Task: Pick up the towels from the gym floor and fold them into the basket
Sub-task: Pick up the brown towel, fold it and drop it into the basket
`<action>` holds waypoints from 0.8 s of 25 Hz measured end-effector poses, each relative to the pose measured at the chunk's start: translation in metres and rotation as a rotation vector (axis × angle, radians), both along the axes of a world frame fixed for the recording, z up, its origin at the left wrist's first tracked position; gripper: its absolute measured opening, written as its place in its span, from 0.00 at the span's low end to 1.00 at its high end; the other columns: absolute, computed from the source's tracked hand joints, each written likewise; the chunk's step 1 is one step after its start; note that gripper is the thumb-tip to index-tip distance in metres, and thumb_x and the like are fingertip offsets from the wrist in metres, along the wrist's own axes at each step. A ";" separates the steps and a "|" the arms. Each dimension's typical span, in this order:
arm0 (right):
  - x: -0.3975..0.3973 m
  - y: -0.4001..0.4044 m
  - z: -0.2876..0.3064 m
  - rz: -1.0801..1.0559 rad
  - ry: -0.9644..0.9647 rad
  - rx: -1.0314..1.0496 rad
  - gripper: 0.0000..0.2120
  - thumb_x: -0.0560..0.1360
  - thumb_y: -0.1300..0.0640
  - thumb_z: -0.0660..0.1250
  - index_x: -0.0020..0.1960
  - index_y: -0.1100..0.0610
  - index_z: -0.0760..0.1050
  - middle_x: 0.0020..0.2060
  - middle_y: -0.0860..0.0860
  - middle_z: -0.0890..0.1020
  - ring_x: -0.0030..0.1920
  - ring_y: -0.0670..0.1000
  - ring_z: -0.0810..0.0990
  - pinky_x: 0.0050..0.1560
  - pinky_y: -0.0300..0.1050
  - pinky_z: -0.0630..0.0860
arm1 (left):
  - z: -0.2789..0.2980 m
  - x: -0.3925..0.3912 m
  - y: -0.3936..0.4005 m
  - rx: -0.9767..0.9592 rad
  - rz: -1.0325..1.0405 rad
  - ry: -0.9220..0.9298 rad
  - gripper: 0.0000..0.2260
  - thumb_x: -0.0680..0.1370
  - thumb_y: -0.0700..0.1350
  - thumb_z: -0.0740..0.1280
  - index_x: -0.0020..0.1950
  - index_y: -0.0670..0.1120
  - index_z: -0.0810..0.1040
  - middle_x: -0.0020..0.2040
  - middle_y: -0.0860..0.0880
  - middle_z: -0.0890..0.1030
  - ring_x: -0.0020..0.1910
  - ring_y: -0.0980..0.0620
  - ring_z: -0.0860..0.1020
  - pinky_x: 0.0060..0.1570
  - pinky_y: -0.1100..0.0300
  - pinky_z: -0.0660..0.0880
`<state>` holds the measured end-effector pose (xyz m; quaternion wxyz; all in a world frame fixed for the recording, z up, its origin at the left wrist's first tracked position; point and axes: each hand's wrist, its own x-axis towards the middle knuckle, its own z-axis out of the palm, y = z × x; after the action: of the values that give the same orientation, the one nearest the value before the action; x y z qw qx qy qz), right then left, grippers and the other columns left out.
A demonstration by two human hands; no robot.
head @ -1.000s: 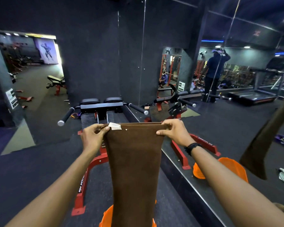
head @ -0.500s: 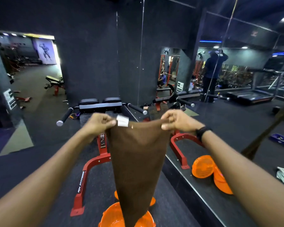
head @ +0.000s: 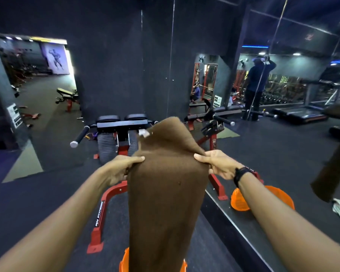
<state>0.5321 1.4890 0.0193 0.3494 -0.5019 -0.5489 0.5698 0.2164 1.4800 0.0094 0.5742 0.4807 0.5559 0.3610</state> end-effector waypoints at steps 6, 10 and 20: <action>-0.002 0.018 0.051 -0.069 0.208 -0.041 0.14 0.75 0.50 0.67 0.53 0.60 0.77 0.42 0.51 0.85 0.42 0.47 0.84 0.43 0.43 0.82 | 0.043 0.004 0.017 0.146 0.060 -0.223 0.14 0.72 0.53 0.72 0.50 0.44 0.81 0.44 0.47 0.83 0.40 0.52 0.81 0.40 0.59 0.79; 0.002 0.010 0.014 0.168 -0.201 -0.095 0.33 0.60 0.42 0.78 0.60 0.57 0.77 0.54 0.54 0.83 0.51 0.51 0.83 0.50 0.47 0.79 | 0.018 -0.011 0.010 0.082 -0.248 0.131 0.32 0.54 0.62 0.81 0.49 0.43 0.82 0.48 0.46 0.85 0.46 0.51 0.83 0.45 0.58 0.79; 0.003 0.014 0.023 0.132 -0.014 -0.037 0.21 0.70 0.55 0.70 0.60 0.62 0.76 0.51 0.54 0.84 0.50 0.49 0.83 0.50 0.43 0.80 | 0.019 -0.004 0.019 0.109 -0.132 -0.011 0.16 0.71 0.47 0.73 0.56 0.45 0.79 0.51 0.48 0.83 0.50 0.51 0.80 0.51 0.55 0.78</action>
<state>0.5351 1.5029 0.0423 0.2980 -0.4747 -0.5727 0.5982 0.2127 1.4991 0.0284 0.5728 0.5447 0.4994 0.3547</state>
